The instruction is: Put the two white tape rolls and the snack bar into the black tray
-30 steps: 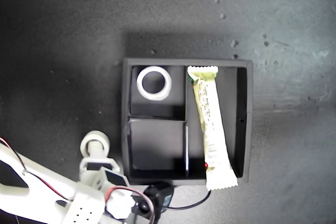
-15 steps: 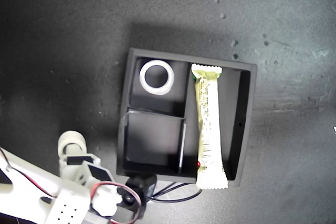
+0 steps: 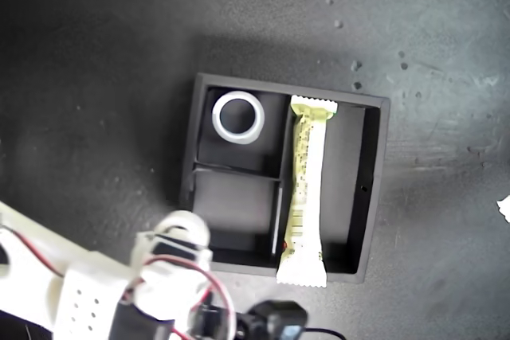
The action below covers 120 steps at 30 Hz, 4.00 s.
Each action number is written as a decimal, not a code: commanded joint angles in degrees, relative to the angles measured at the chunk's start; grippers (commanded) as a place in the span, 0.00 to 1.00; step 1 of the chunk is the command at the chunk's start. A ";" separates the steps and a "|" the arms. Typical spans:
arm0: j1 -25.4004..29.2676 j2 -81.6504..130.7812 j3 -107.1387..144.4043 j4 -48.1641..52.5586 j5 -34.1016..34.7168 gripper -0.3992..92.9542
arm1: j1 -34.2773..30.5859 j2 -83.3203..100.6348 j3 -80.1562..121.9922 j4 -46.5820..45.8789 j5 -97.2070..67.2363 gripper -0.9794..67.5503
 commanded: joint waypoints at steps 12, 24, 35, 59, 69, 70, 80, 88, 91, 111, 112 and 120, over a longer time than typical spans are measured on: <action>-3.78 -5.71 -6.42 1.05 1.49 0.01 | -3.25 1.32 1.76 -1.85 1.76 0.04; -5.10 -3.78 -4.39 1.05 5.98 0.17 | -3.87 1.32 2.29 -2.29 2.02 0.05; -6.94 22.24 13.80 1.14 4.39 0.11 | -0.53 1.41 -3.78 6.94 4.48 0.07; -17.93 82.71 113.38 -40.34 -0.26 0.01 | 8.17 58.18 43.59 1.67 18.37 0.01; -20.83 85.25 127.09 -58.89 9.40 0.00 | 7.12 64.34 58.80 -6.50 17.14 0.01; -21.18 84.02 127.09 -59.77 10.46 0.00 | 7.29 64.34 60.38 -7.91 16.70 0.01; -22.76 109.25 146.43 -63.72 11.95 0.01 | 9.84 64.34 70.75 -16.79 13.97 0.01; -22.85 147.13 161.54 -47.02 12.22 0.00 | 10.11 64.42 73.39 -19.51 12.22 0.01; -23.29 148.27 161.63 -44.65 12.39 0.00 | 9.93 64.42 73.39 -19.60 11.25 0.01; -25.84 148.27 161.63 -24.87 -5.89 0.01 | 17.05 64.34 73.39 -2.90 21.97 0.01; -26.63 148.27 161.63 -24.17 -2.55 0.01 | 16.96 64.34 73.39 -2.64 22.06 0.01; -29.79 146.43 161.63 -23.64 8.00 0.01 | 15.29 63.81 73.39 -1.67 24.52 0.01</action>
